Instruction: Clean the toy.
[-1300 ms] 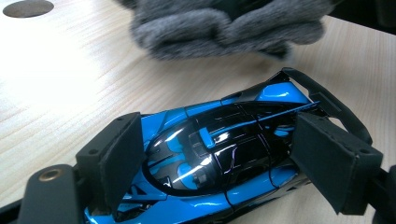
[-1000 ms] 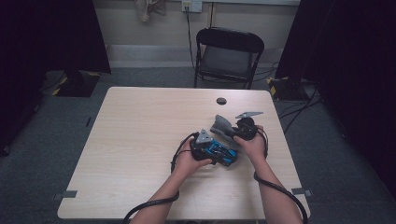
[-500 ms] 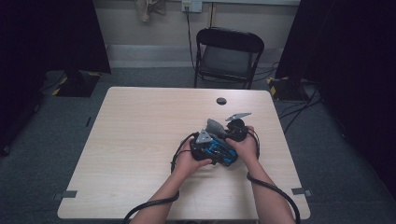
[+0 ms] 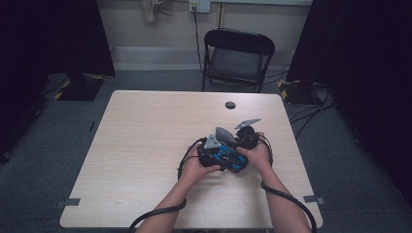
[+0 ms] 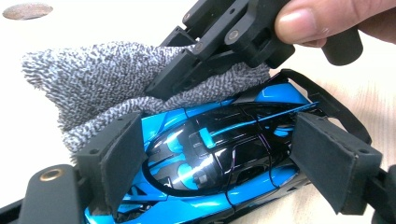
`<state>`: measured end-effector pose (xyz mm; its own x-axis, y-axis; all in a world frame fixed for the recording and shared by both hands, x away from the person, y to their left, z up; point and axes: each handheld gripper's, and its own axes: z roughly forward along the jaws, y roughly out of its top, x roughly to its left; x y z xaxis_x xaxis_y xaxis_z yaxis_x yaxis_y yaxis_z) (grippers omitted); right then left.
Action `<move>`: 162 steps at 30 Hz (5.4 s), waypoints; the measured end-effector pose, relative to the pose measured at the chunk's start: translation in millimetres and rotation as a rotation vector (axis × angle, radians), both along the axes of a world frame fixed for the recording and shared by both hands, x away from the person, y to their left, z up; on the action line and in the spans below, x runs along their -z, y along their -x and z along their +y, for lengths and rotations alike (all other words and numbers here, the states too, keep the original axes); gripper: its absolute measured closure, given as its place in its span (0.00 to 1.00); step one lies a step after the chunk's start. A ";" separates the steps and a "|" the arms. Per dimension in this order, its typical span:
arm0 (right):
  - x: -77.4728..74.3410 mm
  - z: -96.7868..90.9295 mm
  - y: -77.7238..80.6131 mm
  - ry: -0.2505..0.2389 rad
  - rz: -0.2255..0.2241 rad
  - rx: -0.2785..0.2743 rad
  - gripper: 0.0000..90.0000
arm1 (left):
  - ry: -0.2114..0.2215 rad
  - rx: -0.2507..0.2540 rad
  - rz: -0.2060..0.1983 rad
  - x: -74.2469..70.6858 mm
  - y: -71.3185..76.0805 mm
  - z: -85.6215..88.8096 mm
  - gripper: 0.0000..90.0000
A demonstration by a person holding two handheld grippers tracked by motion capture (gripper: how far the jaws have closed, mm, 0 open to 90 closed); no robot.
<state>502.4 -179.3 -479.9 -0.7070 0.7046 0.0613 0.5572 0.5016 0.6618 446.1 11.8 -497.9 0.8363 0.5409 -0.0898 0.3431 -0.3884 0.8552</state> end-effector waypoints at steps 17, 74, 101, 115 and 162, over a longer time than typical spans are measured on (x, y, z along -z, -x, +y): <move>-0.4 -19.9 8.6 -0.019 0.023 0.000 0.78 | 0.002 0.000 -0.001 0.1 -0.1 1.4 0.20; -11.8 -103.3 66.4 -0.018 0.040 0.045 0.77 | -0.001 -0.002 0.032 -0.3 -4.1 4.0 0.17; -67.7 -44.0 47.7 -0.080 -0.046 -0.059 0.77 | -0.041 -0.068 0.049 -43.6 13.1 86.0 0.20; -65.5 77.4 46.8 -0.079 -0.051 -0.326 0.76 | -0.029 -0.194 0.044 -50.5 51.8 179.3 0.18; -42.5 118.1 48.4 -0.082 -0.007 -0.333 0.22 | -0.054 -0.181 -0.016 -42.2 78.4 231.9 0.20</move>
<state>454.0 -61.2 -437.3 -0.8978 0.4284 0.1021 0.3671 0.6002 0.7106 367.7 243.6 -455.8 0.7261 0.6862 -0.0439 0.3981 -0.3675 0.8405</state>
